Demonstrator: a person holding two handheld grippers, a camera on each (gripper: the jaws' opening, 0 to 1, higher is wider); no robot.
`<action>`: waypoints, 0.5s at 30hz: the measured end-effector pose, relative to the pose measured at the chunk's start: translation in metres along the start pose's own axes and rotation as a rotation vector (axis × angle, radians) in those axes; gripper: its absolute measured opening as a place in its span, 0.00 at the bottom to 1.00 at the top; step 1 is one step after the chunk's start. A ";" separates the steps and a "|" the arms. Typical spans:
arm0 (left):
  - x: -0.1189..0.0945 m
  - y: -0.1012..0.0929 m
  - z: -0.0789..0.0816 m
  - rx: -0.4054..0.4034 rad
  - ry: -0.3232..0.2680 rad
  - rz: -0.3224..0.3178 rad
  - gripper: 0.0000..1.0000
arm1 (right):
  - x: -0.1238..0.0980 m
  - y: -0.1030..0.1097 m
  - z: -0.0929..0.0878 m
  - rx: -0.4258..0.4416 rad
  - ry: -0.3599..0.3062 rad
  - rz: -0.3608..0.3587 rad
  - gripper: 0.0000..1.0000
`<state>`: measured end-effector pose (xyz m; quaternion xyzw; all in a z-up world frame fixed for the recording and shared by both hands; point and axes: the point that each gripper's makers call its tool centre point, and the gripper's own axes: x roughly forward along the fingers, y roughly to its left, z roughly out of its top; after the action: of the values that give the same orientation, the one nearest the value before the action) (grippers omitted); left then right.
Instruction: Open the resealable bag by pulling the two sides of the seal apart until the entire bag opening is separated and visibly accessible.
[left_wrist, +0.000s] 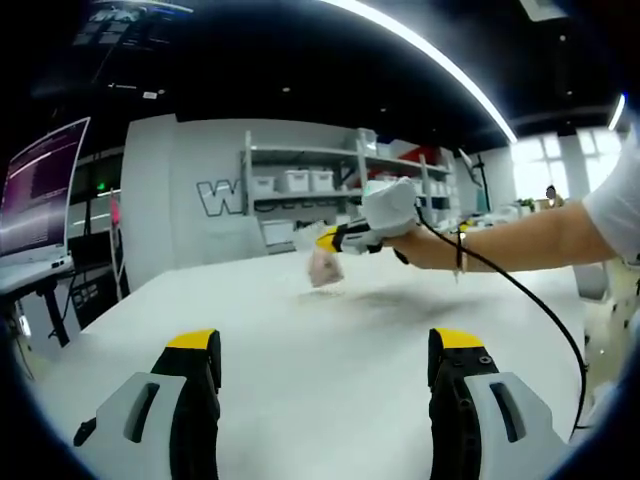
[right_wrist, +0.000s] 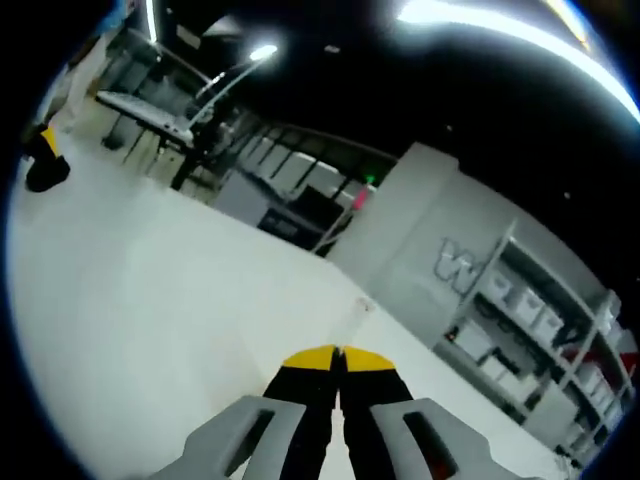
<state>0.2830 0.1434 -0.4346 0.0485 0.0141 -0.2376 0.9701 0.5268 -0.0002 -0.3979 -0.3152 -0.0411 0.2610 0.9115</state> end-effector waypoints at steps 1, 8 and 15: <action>0.000 0.000 0.000 0.001 0.000 -0.001 0.85 | 0.000 0.000 0.001 -0.001 -0.001 -0.001 0.00; 0.000 -0.001 0.003 0.006 -0.005 -0.003 0.85 | -0.003 -0.002 0.003 0.002 -0.004 -0.007 0.00; 0.002 -0.001 0.005 0.009 -0.008 -0.007 0.85 | -0.008 -0.004 0.002 0.010 -0.004 -0.014 0.00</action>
<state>0.2842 0.1413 -0.4303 0.0517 0.0095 -0.2413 0.9690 0.5214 -0.0054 -0.3932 -0.3098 -0.0439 0.2554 0.9148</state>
